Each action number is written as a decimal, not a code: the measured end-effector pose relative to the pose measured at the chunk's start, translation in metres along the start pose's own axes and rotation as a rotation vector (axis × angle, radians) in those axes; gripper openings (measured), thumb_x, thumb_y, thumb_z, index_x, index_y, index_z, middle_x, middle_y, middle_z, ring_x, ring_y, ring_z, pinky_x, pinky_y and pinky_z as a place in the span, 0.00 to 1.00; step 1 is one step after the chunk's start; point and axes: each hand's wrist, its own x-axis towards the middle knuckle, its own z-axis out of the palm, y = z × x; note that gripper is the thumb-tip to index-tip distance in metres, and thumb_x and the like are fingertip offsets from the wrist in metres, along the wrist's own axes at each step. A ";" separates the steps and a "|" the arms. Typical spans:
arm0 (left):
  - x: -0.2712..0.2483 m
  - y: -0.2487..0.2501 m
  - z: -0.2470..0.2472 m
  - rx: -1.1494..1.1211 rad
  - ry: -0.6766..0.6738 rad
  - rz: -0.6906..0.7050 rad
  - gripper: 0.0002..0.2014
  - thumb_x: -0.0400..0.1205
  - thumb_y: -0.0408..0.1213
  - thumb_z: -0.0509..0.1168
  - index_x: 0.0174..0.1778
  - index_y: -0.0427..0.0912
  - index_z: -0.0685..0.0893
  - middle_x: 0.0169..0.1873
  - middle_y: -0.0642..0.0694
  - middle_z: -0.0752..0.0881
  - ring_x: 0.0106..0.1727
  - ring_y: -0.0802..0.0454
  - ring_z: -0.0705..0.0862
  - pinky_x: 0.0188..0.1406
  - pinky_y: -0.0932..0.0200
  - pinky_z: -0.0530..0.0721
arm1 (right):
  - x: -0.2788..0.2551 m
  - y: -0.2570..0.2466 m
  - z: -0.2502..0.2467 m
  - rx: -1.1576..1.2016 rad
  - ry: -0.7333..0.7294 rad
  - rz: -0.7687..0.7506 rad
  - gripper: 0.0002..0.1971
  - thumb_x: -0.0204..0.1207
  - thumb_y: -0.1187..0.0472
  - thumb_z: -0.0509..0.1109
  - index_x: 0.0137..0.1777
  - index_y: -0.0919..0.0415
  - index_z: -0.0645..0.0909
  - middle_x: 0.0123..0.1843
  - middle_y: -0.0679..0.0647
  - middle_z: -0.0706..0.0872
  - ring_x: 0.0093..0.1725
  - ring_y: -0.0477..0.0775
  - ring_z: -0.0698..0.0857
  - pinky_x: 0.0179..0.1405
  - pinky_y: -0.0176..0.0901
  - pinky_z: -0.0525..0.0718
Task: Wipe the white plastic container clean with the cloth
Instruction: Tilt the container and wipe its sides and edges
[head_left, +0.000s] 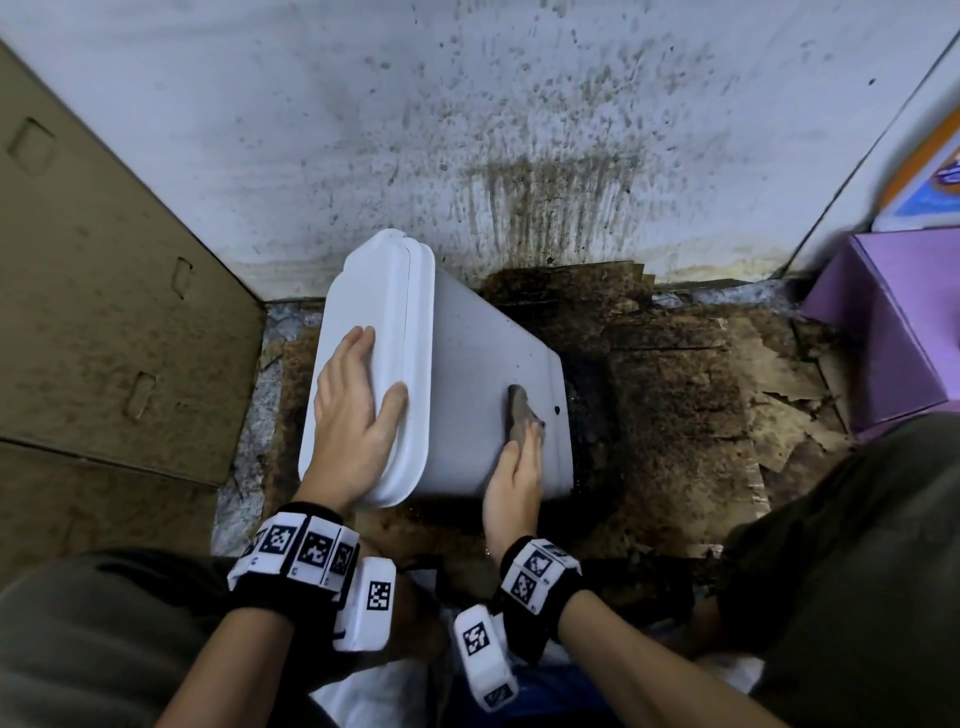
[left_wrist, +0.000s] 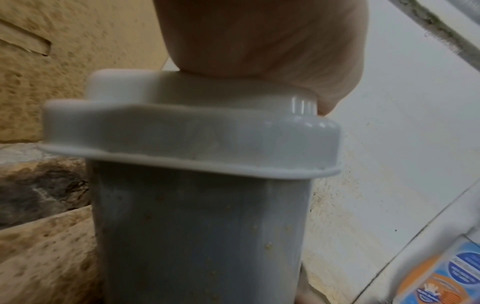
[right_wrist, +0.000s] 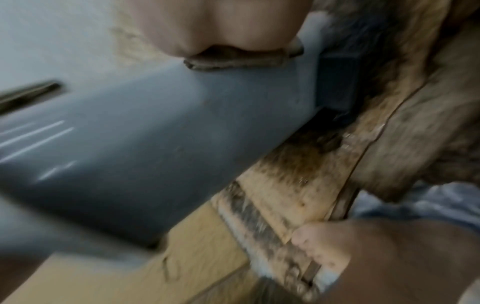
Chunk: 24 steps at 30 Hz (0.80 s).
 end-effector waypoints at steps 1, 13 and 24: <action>0.000 0.000 0.001 0.005 0.002 0.004 0.38 0.82 0.58 0.51 0.87 0.42 0.59 0.86 0.43 0.61 0.86 0.49 0.55 0.84 0.58 0.48 | -0.010 -0.008 0.005 0.019 -0.006 -0.056 0.26 0.91 0.55 0.51 0.87 0.57 0.60 0.90 0.51 0.58 0.88 0.45 0.55 0.88 0.39 0.49; -0.001 -0.005 0.000 0.015 -0.011 0.015 0.38 0.83 0.59 0.49 0.88 0.43 0.57 0.87 0.44 0.59 0.88 0.51 0.54 0.85 0.58 0.48 | -0.033 -0.043 0.006 -0.109 -0.367 -0.541 0.26 0.92 0.54 0.49 0.89 0.53 0.56 0.90 0.44 0.57 0.89 0.45 0.53 0.88 0.45 0.52; -0.001 -0.013 -0.004 -0.024 -0.005 -0.002 0.37 0.84 0.58 0.49 0.88 0.43 0.58 0.87 0.45 0.60 0.87 0.54 0.54 0.86 0.57 0.50 | 0.046 -0.069 0.030 -0.190 -0.530 -0.492 0.27 0.93 0.55 0.48 0.90 0.51 0.46 0.91 0.45 0.44 0.89 0.40 0.40 0.89 0.44 0.42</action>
